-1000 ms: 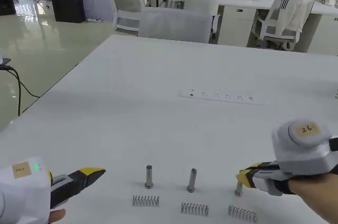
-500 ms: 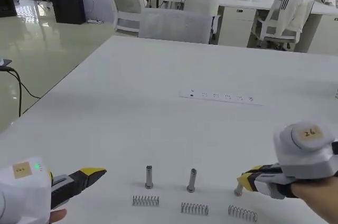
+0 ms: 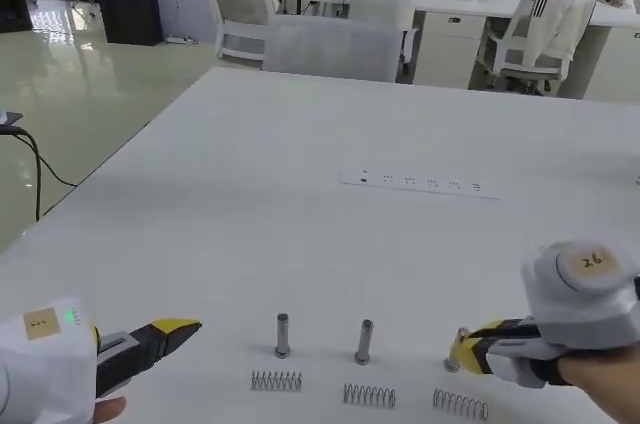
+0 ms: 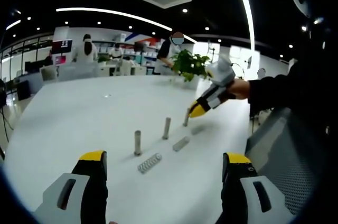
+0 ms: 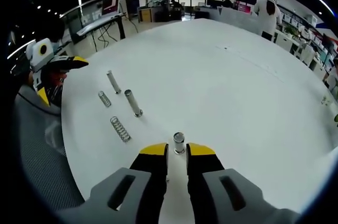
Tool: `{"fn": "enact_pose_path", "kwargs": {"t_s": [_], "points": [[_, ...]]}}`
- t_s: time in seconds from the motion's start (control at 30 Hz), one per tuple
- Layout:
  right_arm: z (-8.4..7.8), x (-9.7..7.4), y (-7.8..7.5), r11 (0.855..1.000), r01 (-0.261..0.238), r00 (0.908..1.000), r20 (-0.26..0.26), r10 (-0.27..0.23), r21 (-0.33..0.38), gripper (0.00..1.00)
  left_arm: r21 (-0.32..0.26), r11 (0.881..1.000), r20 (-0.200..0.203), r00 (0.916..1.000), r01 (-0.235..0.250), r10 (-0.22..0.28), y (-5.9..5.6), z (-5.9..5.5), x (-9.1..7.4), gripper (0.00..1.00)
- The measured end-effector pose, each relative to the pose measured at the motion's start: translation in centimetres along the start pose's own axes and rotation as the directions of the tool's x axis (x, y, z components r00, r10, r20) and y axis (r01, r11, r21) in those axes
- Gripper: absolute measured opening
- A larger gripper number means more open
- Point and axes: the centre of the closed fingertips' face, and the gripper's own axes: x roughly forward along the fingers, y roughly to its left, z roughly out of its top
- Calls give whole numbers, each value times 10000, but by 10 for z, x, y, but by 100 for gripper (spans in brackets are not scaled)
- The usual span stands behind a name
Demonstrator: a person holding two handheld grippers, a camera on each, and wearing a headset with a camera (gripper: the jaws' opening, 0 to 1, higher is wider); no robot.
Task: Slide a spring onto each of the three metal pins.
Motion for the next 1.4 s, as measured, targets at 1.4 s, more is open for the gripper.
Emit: {"fn": "enact_pose_path", "kwargs": {"t_s": [1.4], "points": [[-54, 3, 29, 9616, -1286, 9728, -2191, 749, -2425, 10, -26, 9999, -16, 9999, 146, -146, -2, -2, 0, 85]]}}
